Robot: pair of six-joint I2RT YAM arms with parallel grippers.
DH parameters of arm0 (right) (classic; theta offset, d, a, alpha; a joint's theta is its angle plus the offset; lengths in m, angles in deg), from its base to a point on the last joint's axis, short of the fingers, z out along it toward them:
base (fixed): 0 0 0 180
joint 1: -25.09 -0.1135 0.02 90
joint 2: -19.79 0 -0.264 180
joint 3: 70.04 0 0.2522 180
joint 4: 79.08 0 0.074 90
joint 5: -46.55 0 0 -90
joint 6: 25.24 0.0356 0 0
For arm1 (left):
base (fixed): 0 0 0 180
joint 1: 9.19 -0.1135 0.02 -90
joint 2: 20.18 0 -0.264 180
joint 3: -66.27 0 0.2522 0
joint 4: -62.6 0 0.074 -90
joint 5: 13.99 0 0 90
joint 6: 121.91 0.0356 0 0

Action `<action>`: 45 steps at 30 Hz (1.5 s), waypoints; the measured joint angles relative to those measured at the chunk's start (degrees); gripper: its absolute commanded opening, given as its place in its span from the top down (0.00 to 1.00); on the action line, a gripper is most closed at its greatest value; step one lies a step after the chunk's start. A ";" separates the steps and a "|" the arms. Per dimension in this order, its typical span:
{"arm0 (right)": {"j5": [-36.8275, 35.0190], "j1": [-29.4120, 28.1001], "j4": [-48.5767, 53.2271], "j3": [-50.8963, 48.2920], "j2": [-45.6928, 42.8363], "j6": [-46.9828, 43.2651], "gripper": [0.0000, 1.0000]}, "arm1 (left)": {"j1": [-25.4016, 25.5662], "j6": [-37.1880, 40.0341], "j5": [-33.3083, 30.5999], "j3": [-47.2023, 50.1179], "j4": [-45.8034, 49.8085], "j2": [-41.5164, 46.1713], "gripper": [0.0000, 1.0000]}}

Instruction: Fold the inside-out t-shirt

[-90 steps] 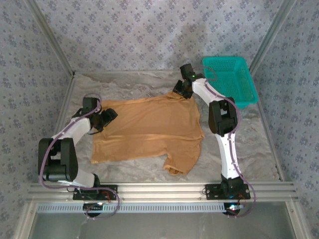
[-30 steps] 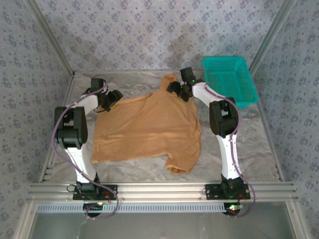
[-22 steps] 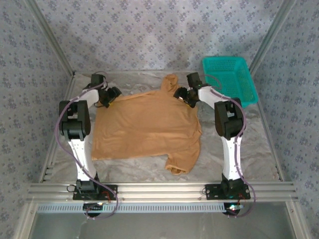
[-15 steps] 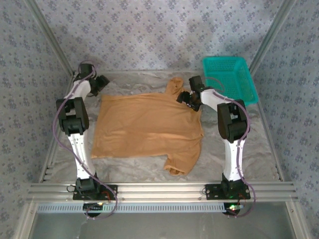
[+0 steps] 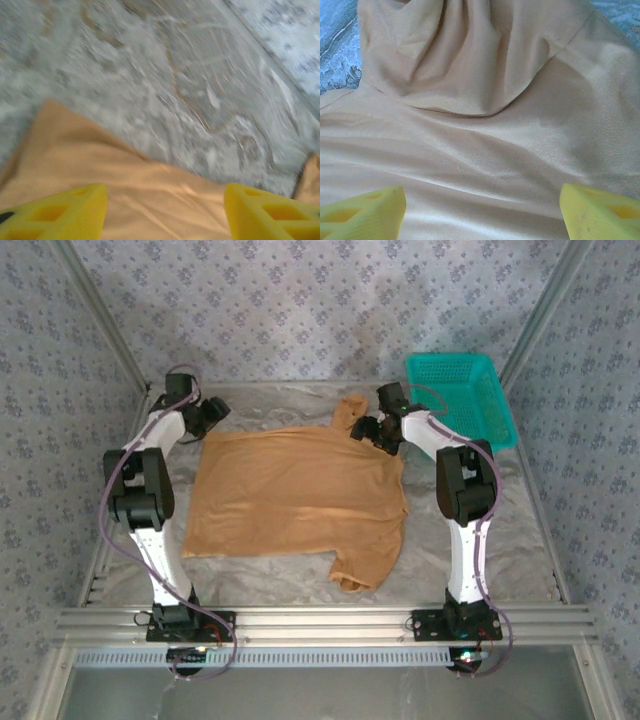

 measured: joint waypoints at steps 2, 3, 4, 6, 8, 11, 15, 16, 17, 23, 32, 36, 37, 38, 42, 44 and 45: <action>0.00 -0.07 0.26 -0.02 -0.04 -0.13 0.21 | 0.96 0.02 0.72 2.97 -1.68 1.95 0.54; 0.00 -0.11 0.31 -0.02 -0.11 -0.20 0.21 | 1.22 0.00 0.83 3.98 -2.19 2.38 0.56; -0.02 -0.22 0.42 -0.04 -0.26 -0.22 0.21 | 1.33 0.20 0.74 5.11 -2.75 2.69 0.56; -0.04 -0.37 0.55 -0.50 -1.03 -0.48 0.22 | 0.96 0.37 0.20 6.86 -3.19 2.84 0.56; -0.11 -0.79 0.70 -1.03 -2.23 -0.72 0.23 | -0.04 0.39 -0.70 8.39 -3.06 2.84 0.57; -0.22 -1.53 0.83 -1.11 -3.61 -1.20 0.24 | -2.12 0.52 -2.03 9.20 -2.82 2.84 0.62; -0.24 -2.23 0.85 -1.11 -4.11 -1.66 0.25 | -4.55 0.48 -2.14 9.20 -3.26 2.82 0.65; -0.24 -2.32 0.85 -1.11 -4.11 -1.68 0.25 | -4.98 0.35 -2.14 9.20 -3.28 2.82 0.65; -0.26 -2.34 0.87 -1.16 -4.11 -1.73 0.25 | -5.18 0.26 -2.14 9.18 -3.30 2.80 0.66; -0.50 -2.32 1.18 -1.16 -4.11 -1.90 0.25 | -5.16 -0.24 -1.22 7.56 -3.52 0.92 0.69; -0.63 -2.32 2.36 -1.14 -4.11 -2.10 0.25 | -5.16 -0.39 -2.19 4.90 -3.65 -2.97 0.57; -0.66 -2.27 2.75 -1.09 -4.11 -2.10 0.25 | -5.16 -0.50 -3.48 3.91 -3.28 -3.93 0.57; -0.63 -2.23 2.84 -1.09 -4.11 -2.10 0.25 | -5.16 -0.50 -3.67 3.48 -3.26 -4.33 0.58; -0.63 -2.21 2.95 -1.05 -4.11 -2.12 0.25 | -5.18 -0.55 -3.87 3.02 -3.28 -4.83 0.59; -0.63 -2.03 3.23 -0.96 -4.11 -2.10 0.25 | -5.16 -0.92 -4.28 1.81 -3.28 -6.36 0.64; -0.63 -1.97 3.32 -0.98 -4.11 -2.12 0.25 | -5.16 -1.11 -4.31 1.38 -3.15 -6.95 0.69; -0.63 -1.92 3.39 -0.96 -4.11 -2.10 0.25 | -5.16 -1.14 -4.31 1.07 -3.10 -7.23 0.72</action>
